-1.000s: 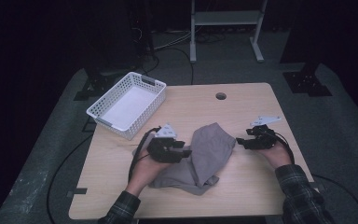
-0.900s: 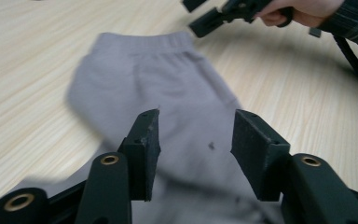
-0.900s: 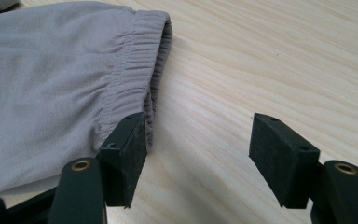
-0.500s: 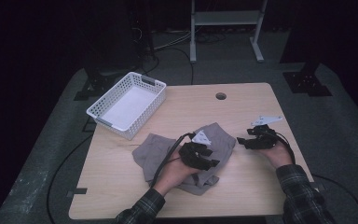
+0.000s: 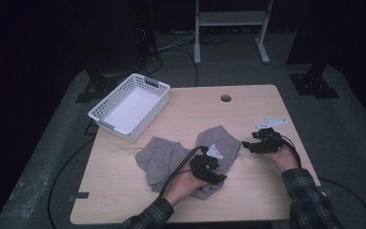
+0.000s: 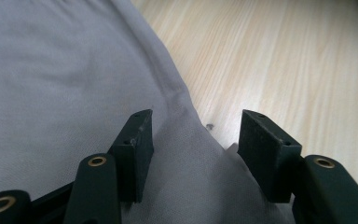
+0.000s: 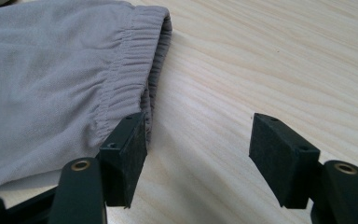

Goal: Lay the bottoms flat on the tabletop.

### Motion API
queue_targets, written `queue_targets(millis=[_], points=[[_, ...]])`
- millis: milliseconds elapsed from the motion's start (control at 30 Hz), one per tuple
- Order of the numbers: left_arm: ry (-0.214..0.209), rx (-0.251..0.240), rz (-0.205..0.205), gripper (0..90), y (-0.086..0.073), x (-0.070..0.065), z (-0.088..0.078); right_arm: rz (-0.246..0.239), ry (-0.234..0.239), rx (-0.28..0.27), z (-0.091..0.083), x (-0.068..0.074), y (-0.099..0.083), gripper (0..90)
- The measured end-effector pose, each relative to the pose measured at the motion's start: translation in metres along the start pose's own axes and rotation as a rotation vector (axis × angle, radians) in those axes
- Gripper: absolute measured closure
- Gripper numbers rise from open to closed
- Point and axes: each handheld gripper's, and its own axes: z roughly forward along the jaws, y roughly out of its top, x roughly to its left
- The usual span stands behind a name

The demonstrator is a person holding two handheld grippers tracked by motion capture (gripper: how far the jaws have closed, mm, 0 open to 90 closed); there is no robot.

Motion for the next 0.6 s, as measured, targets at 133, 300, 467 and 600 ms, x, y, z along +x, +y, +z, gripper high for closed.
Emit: queue_targets(millis=[133,300,467,600], points=[[0.024,0.019,0.005,53.4,-0.004,-0.001,0.006,-0.001,-0.002,-0.002,0.0,0.0,0.0,35.4],[0.021,0.016,-0.013,71.8,-0.007,0.004,0.003,-0.001,-0.001,0.001,0.0,0.0,-0.001,35.4],[-0.007,0.013,-0.02,89.4,-0.007,0.007,0.001,-0.004,-0.002,0.003,0.0,0.0,-0.001,35.5],[-0.008,-0.023,-0.013,89.7,-0.003,0.005,-0.005,-0.003,-0.003,0.0,0.0,0.0,-0.001,35.4]])
